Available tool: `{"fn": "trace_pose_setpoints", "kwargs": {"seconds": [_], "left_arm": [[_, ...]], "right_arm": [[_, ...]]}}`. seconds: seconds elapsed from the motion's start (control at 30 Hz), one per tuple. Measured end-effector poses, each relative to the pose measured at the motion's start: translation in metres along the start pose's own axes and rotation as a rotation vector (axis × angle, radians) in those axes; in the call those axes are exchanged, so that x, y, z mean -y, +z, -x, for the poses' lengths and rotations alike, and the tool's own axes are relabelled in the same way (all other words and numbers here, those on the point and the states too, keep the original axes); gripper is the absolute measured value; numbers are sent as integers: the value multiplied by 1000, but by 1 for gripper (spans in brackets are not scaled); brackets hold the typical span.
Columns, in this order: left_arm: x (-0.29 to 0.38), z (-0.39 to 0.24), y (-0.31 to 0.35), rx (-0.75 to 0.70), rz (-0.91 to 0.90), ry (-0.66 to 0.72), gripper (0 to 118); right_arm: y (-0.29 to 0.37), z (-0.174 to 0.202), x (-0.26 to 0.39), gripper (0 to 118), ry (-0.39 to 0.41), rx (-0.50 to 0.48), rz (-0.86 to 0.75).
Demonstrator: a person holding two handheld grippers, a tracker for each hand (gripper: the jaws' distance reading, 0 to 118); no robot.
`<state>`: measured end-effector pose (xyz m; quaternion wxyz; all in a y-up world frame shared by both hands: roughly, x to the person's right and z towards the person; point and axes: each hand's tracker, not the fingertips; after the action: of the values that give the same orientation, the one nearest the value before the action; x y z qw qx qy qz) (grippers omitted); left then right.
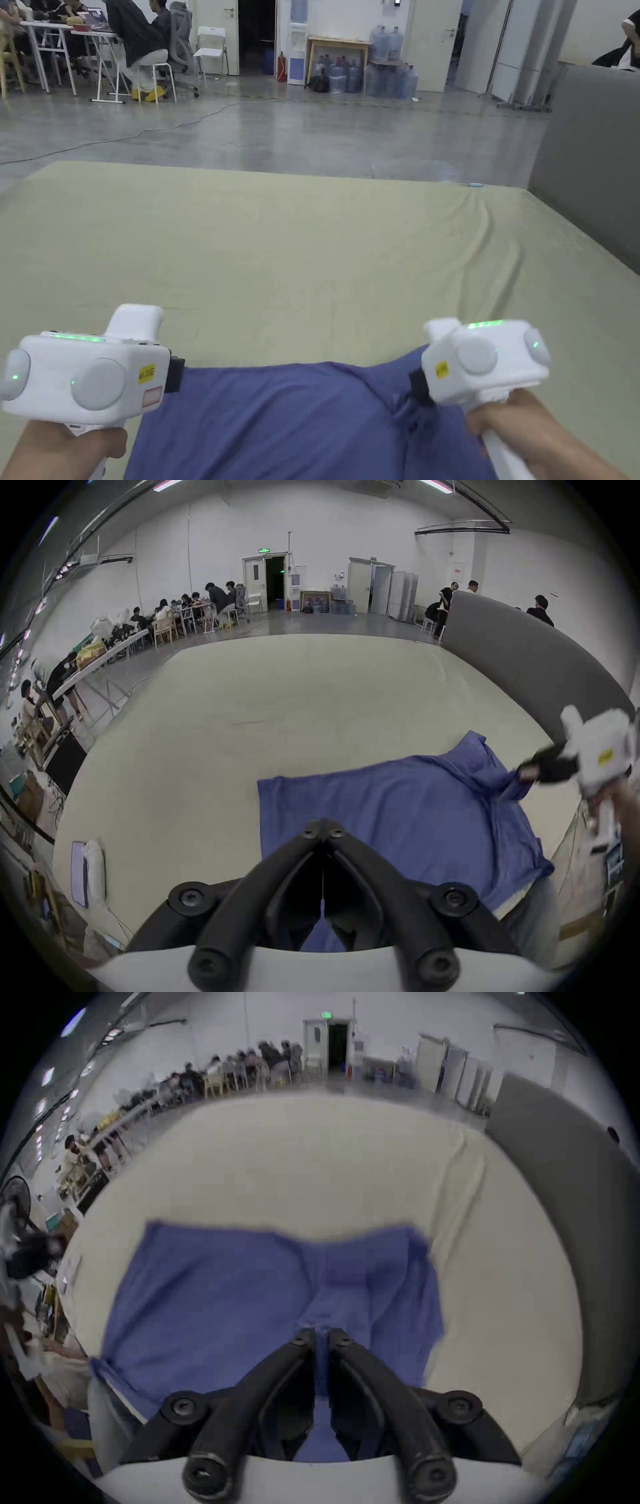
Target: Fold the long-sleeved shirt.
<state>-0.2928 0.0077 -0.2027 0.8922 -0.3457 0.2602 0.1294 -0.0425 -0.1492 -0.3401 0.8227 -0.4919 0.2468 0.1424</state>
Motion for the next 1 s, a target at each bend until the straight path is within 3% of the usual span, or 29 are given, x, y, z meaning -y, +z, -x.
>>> {"fn": "trace_pose_setpoints", "kwargs": {"seconds": [0.1,0.17,0.2,0.23,0.27,0.43,0.5,0.53,0.57,0.6,0.7,0.9,0.93,0.97,1.0], "left_arm": [[9,2,4,24,19,10,0],[16,1,9,23,22,9,0],[17,2,10,24,25,10,0],[18,4,11,27,27,13,0],[18,6,15,33,28,20,0],[20,9,38,24,-39,22,0],[20,13,48,41,-52,39,0],[21,11,51,45,-54,43,0],[20,12,52,57,-35,54,0],[22,12,52,56,-34,56,0],[24,12,51,62,-22,59,0],[-5,16,27,14,-19,97,0],[-17,14,12,-12,-9,104,6],[-31,14,-9,-24,32,115,31],[-45,16,-32,-35,61,133,65]], "right_arm": [[-45,0,36,5,-35,26,130],[-55,-5,47,23,-51,22,125],[-47,-8,47,44,-80,1,60],[-41,-15,44,81,-93,-12,27],[-30,-19,41,94,-112,-6,10],[72,-30,41,95,-129,-34,-228],[107,-25,45,91,-130,18,-246],[116,-23,47,63,-123,44,-266],[120,-23,49,19,-106,44,-290],[121,-22,54,0,-113,70,-320],[114,-23,55,0,-116,32,-258],[96,-25,51,0,-107,62,-234],[93,-25,50,0,-110,57,-233],[90,-25,49,0,-115,48,-228],[86,-24,49,0,-121,38,-223]]}}
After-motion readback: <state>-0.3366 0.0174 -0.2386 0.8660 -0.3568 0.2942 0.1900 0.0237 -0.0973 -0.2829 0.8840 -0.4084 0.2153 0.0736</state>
